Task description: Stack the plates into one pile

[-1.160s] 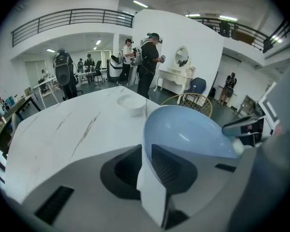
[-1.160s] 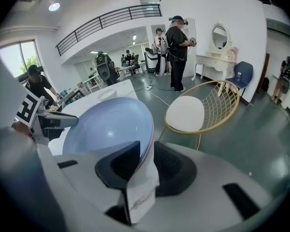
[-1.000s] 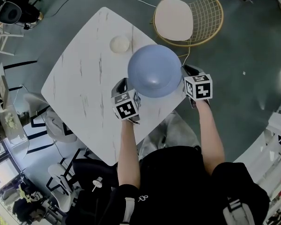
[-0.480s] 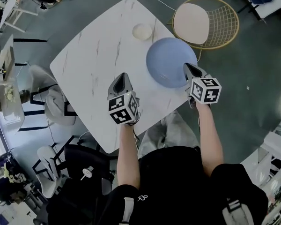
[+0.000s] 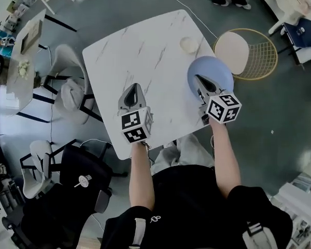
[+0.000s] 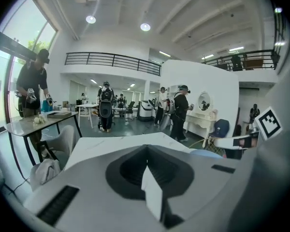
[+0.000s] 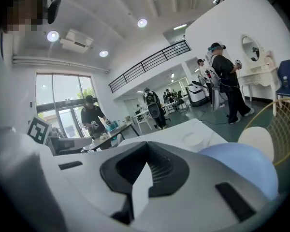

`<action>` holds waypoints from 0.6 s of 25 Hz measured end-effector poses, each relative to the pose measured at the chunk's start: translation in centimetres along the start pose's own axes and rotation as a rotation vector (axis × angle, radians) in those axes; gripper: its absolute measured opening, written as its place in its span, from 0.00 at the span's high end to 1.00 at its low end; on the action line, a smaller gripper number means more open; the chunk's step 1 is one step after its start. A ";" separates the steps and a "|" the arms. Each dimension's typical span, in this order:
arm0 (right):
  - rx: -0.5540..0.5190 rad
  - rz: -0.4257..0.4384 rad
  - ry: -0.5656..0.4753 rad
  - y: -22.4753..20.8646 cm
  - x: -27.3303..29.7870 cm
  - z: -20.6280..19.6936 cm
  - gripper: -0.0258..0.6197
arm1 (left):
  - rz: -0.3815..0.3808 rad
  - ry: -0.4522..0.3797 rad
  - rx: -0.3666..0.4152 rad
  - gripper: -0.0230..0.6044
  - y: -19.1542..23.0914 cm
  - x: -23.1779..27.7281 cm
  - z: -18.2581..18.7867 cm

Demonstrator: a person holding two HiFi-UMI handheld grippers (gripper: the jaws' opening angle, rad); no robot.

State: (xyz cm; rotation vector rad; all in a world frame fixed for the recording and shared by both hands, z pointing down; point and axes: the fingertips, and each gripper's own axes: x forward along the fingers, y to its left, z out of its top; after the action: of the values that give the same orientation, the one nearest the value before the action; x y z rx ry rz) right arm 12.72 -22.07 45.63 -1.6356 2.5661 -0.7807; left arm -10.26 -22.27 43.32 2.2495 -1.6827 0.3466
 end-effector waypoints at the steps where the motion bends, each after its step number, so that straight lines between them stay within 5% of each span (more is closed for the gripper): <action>1: -0.016 0.024 -0.010 1.2 0.5 0.7 0.95 | 0.021 -0.020 -0.013 0.94 0.9 -0.7 0.6; 15: -0.238 0.305 -0.115 17.8 7.4 10.7 0.95 | 0.251 -0.321 -0.092 0.94 10.5 -11.0 10.6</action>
State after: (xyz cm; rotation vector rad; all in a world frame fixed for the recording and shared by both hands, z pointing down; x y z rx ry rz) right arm -3.06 -26.70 30.95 -1.2410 2.8138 -0.3626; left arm -23.32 -19.39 30.50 2.1161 -2.1030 -0.0424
